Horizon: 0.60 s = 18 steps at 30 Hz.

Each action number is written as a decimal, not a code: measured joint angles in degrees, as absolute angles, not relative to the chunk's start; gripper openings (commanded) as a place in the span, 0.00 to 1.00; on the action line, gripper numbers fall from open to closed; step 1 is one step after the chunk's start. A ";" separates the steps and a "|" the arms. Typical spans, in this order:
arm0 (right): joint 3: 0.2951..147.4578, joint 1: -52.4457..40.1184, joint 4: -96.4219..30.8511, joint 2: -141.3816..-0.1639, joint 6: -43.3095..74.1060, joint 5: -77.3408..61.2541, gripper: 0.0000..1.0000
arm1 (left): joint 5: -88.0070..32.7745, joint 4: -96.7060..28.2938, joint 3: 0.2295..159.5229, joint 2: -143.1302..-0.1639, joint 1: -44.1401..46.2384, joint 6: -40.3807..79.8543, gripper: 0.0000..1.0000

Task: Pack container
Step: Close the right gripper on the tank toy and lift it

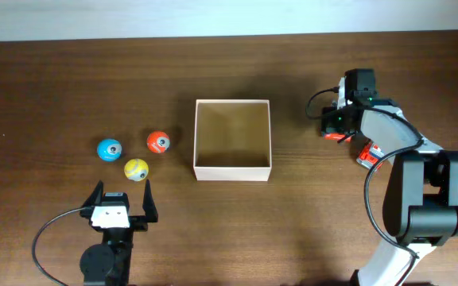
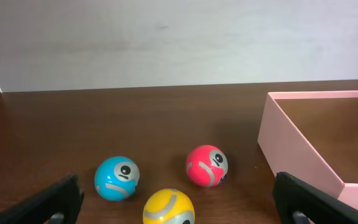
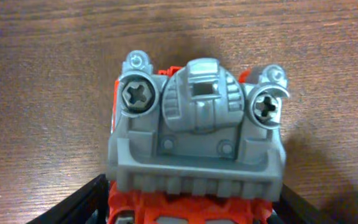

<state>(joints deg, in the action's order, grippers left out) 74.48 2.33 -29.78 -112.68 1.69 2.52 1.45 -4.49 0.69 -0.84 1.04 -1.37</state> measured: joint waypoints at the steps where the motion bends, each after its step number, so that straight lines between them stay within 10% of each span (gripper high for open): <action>1: 74.72 2.33 -30.46 -112.68 1.69 2.50 0.68 | 1.48 -4.49 0.69 -0.84 1.04 -1.37 0.99; 18: 90.11 2.35 -46.61 -112.68 1.69 -5.37 0.68 | 1.48 -4.51 0.69 -0.84 1.04 -1.37 0.99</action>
<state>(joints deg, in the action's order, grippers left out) 90.11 2.35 -46.61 -112.68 1.69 -5.37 1.48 -4.51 0.69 -0.84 1.04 -1.37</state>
